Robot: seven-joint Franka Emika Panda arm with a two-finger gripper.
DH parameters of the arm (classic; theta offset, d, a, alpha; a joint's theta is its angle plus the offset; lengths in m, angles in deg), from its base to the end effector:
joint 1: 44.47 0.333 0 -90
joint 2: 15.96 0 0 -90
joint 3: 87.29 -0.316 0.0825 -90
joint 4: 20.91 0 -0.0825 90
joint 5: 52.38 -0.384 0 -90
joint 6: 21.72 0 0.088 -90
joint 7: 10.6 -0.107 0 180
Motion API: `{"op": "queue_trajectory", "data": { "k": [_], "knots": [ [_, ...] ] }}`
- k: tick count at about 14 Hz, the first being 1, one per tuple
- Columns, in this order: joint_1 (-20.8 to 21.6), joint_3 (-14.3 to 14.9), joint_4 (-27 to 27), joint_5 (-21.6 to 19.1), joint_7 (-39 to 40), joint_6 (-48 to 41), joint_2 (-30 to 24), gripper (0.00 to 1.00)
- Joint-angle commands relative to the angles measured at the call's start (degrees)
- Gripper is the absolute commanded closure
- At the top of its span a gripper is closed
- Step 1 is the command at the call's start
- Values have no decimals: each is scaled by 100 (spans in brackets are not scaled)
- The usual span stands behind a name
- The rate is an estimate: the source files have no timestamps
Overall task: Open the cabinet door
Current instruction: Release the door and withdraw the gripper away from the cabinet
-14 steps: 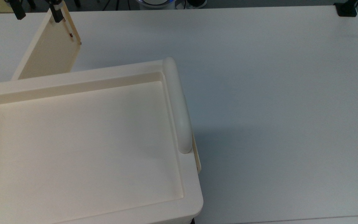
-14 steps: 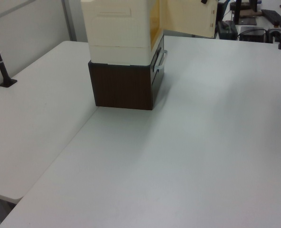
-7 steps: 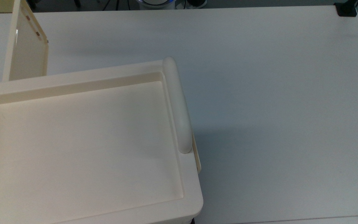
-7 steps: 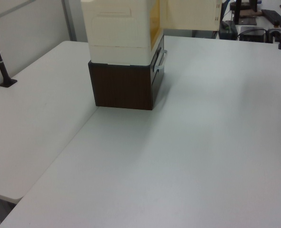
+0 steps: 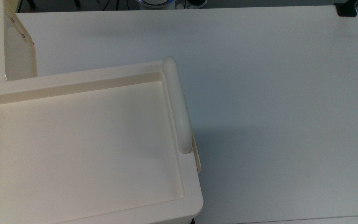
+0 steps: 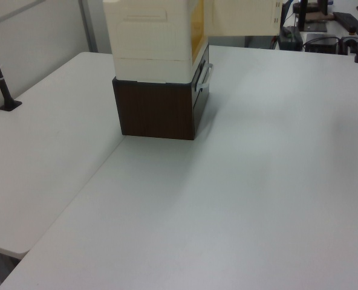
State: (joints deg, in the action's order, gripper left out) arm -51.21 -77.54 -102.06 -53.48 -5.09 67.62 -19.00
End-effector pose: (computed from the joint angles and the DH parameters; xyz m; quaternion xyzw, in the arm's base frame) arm 0.5096 -0.1522 0.7246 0.9906 -0.0945 0.0983 0.0048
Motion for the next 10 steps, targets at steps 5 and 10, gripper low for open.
{"op": "queue_trajectory", "data": {
  "k": [5,10],
  "knots": [
    [1412,1,-524,118,-823,-49,118,0],
    [1412,1,-586,162,-498,444,418,0]
  ]
}}
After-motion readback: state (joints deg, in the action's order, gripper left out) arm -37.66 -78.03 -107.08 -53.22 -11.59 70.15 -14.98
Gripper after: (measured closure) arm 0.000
